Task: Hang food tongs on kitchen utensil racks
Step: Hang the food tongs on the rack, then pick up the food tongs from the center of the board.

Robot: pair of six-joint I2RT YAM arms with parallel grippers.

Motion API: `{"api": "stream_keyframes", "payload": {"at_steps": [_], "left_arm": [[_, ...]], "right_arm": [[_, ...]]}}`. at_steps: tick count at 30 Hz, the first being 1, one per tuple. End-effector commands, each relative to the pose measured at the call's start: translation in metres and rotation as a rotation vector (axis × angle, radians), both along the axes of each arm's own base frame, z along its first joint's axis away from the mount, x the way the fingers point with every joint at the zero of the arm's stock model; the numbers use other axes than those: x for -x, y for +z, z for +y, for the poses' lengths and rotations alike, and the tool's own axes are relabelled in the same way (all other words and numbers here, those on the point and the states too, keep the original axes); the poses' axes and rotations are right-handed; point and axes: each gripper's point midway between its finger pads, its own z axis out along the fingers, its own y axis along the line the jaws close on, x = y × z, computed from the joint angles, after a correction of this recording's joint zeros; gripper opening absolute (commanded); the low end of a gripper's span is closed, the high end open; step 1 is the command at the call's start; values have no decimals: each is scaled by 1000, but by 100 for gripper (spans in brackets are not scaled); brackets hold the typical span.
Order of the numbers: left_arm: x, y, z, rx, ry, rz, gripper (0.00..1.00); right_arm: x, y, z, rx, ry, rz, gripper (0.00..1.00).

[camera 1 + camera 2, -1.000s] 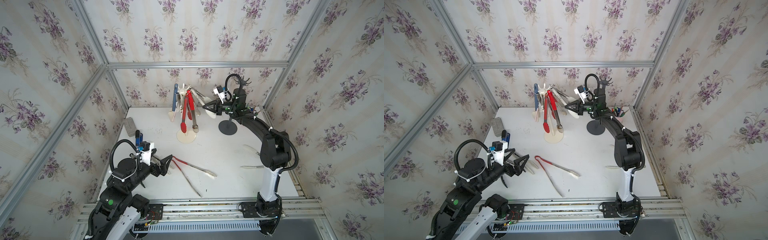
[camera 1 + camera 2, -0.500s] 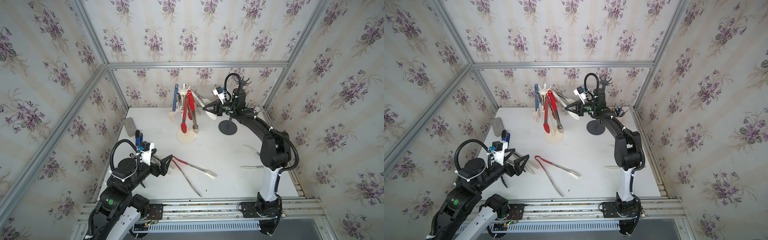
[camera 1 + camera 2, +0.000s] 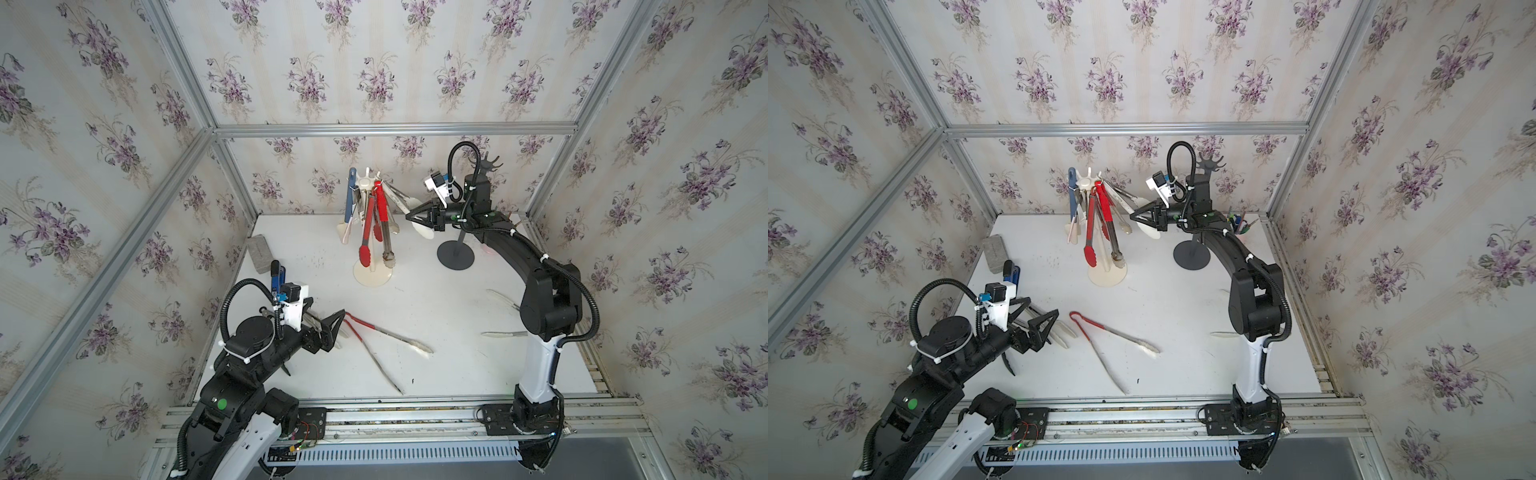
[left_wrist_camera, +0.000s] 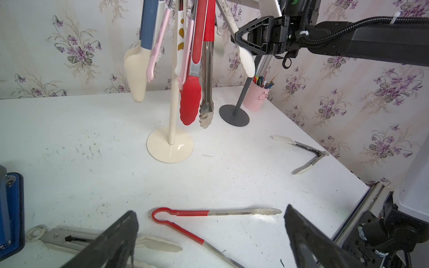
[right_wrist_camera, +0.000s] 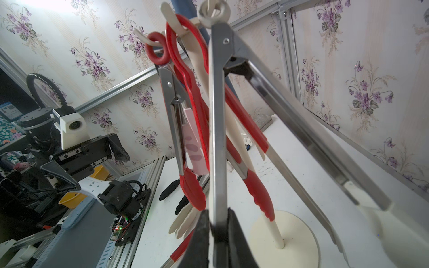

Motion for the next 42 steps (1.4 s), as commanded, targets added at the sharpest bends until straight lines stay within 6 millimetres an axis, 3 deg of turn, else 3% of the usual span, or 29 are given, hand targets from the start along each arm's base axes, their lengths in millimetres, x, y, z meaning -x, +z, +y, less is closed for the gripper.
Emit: {"api": "stream_keyframes", "payload": {"at_steps": [1,4,8,16,21,31,33,35,42], "left_arm": [[-1,3,-2,13,-6,-10,99],[-1,3,-2,11,-6,-10,99],[-2,3,-2,10,-4,-8,99],[-6,2,-1,3,7,7,99],[-10,-3,0,0,26,25,99],[-26,-20,13,0,152,123,99],[-28,-23,12,14,158,152,99],[-31,-30,12,22,176,192,99],[-37,-68,25,-2,318,404,99]], "right_arm": [[-7,-3,-1,18,-35,-37,28],[-16,-6,-3,56,-93,-67,35],[-32,-9,-10,114,-212,-100,36],[-32,-2,-26,132,-358,-168,42],[-17,7,-37,101,-419,-226,47],[8,2,-49,110,-459,-229,53],[15,2,-51,109,-458,-230,70],[22,1,-54,112,-461,-233,76],[43,-3,-64,126,-493,-241,79]]}}
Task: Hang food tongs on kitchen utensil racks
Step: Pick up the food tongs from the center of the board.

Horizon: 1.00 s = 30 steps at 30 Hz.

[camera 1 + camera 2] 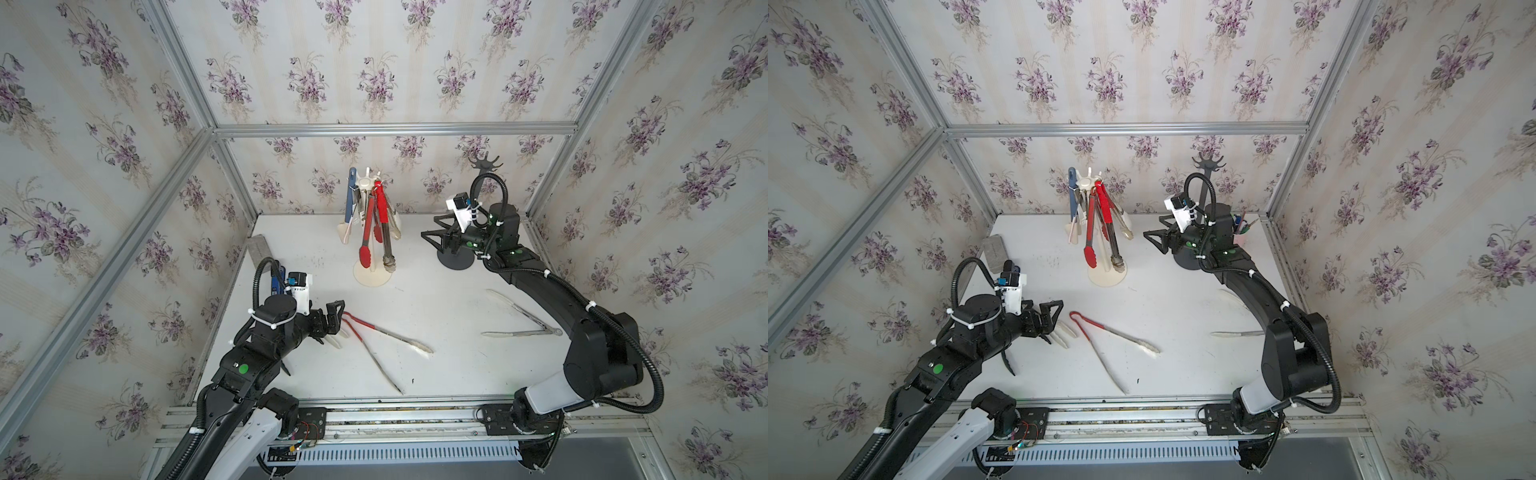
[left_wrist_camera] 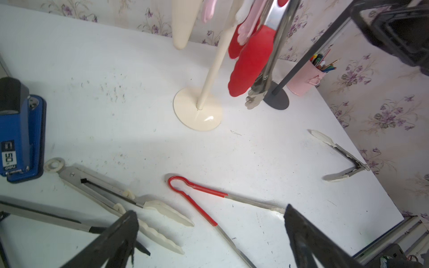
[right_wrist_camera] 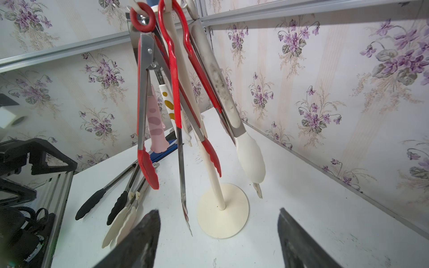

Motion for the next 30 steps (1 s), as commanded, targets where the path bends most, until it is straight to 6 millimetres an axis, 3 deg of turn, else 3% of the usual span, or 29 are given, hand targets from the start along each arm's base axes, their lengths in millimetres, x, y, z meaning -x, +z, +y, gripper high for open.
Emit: {"api": "stream_keyframes", "payload": {"at_steps": [1,12,17,19,23,30], "left_arm": [[0,-18,15,0,124,109,99],[19,-75,53,-39,438,376,99],[29,-87,71,-59,548,429,99],[33,-89,79,-63,598,446,99],[35,-93,90,-42,679,447,99],[40,-120,102,-20,746,585,96]], "right_arm": [[6,6,-5,3,-21,-49,79],[35,-12,-12,0,-16,-6,85],[43,-16,-15,-3,-18,4,88],[47,-19,-15,-2,-11,13,100],[56,-21,-16,-8,-2,25,100],[70,-24,-19,-12,7,43,100]]}}
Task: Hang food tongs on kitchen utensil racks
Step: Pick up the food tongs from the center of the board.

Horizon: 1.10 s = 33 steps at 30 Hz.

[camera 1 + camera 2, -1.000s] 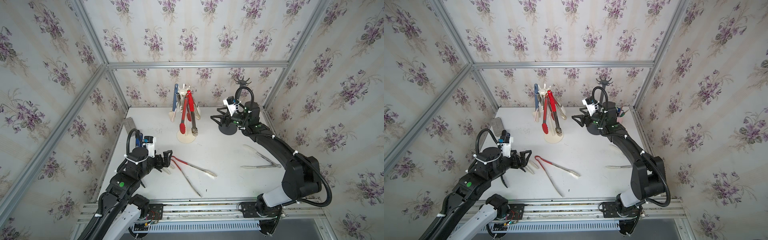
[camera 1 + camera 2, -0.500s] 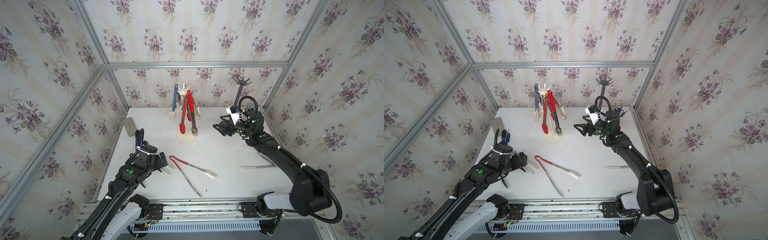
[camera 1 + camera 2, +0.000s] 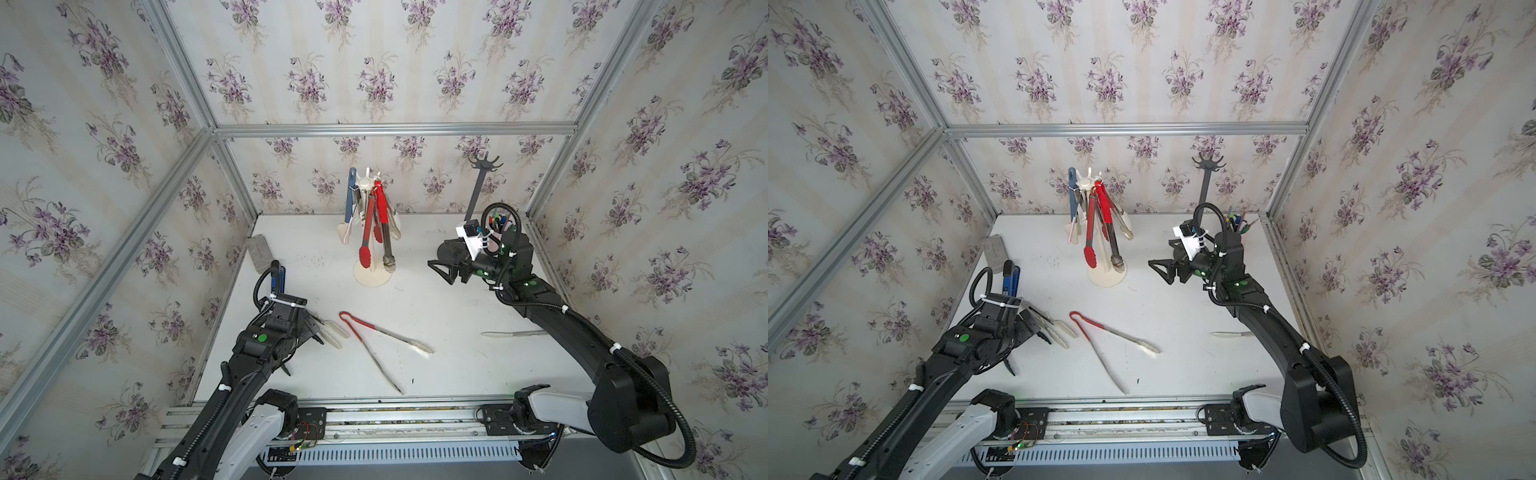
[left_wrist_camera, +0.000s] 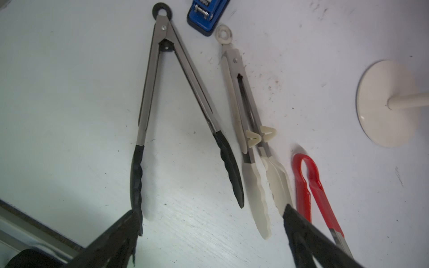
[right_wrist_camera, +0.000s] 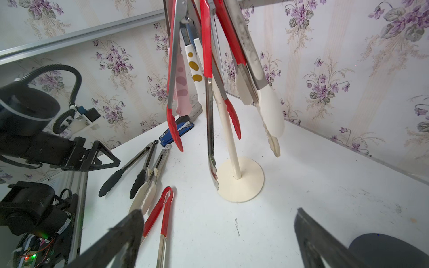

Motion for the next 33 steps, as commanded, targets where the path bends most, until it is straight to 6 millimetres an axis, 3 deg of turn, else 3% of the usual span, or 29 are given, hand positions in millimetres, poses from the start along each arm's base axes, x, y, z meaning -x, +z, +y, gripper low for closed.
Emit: {"api": "stream_keyframes", "payload": {"at_steps": [1,6,15,30,33], "left_arm": [[3,-10,3,20,30,54,96],[-8,-20,4,40,29,100,90],[-25,-39,5,69,37,149,70],[-40,-69,0,102,21,200,56],[-40,-73,1,93,20,211,48]], "right_arm": [[8,2,0,-11,19,-2,100],[19,-4,-3,-15,14,18,100],[32,-8,-8,-6,6,27,100],[41,-13,-13,4,-12,28,100],[42,-12,-13,5,-9,30,100]]}}
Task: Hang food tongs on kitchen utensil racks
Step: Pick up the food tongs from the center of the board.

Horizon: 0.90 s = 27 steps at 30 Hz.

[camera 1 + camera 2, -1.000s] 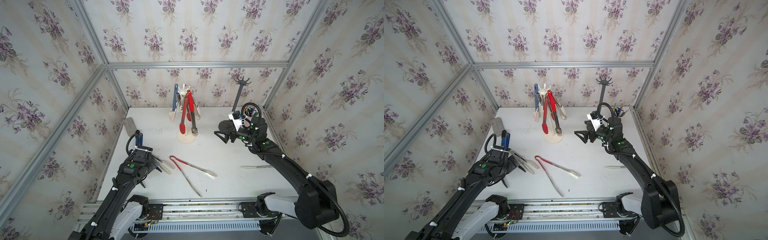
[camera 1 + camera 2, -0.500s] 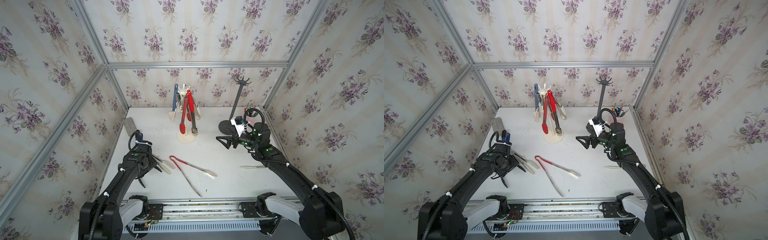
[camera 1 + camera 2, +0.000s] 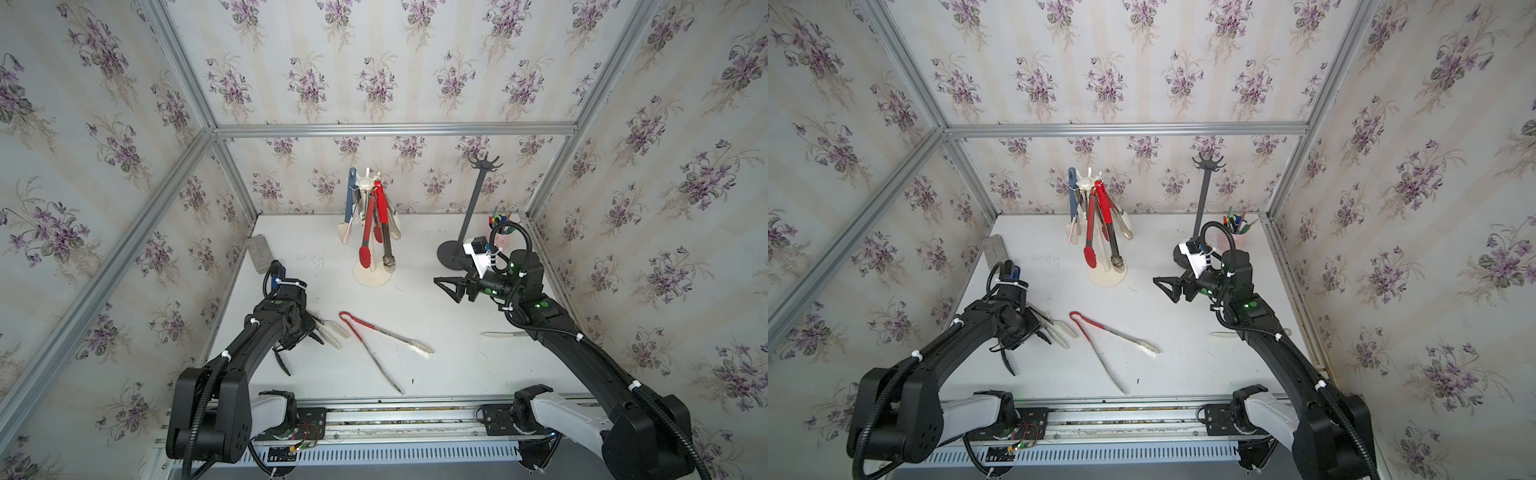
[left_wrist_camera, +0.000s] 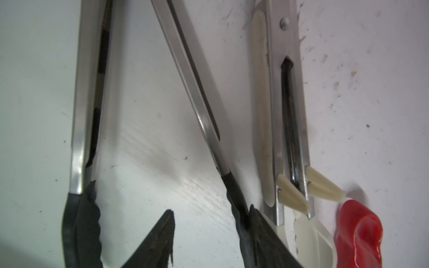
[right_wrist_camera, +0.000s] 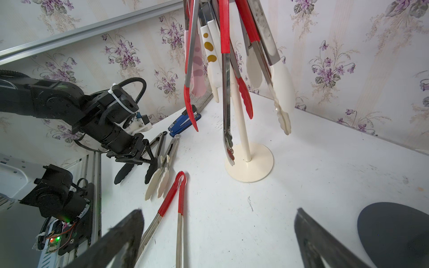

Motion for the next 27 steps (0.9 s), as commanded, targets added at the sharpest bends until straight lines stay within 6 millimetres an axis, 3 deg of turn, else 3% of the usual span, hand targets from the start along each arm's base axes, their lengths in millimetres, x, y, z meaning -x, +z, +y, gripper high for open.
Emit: {"api": "stream_keyframes", "payload": {"at_steps": [1,16,21,27], "left_arm": [[-2,-4,2,-8,-4,4,46],[-3,-18,-1,9,-41,24,13],[0,-10,-1,9,-53,9,4],[3,9,1,-3,-49,-36,2]], "right_arm": [[2,1,0,5,3,-6,100],[2,1,-1,13,-2,-11,100],[1,-1,-3,28,-12,-15,100],[0,-4,-5,38,-23,-19,100]]}}
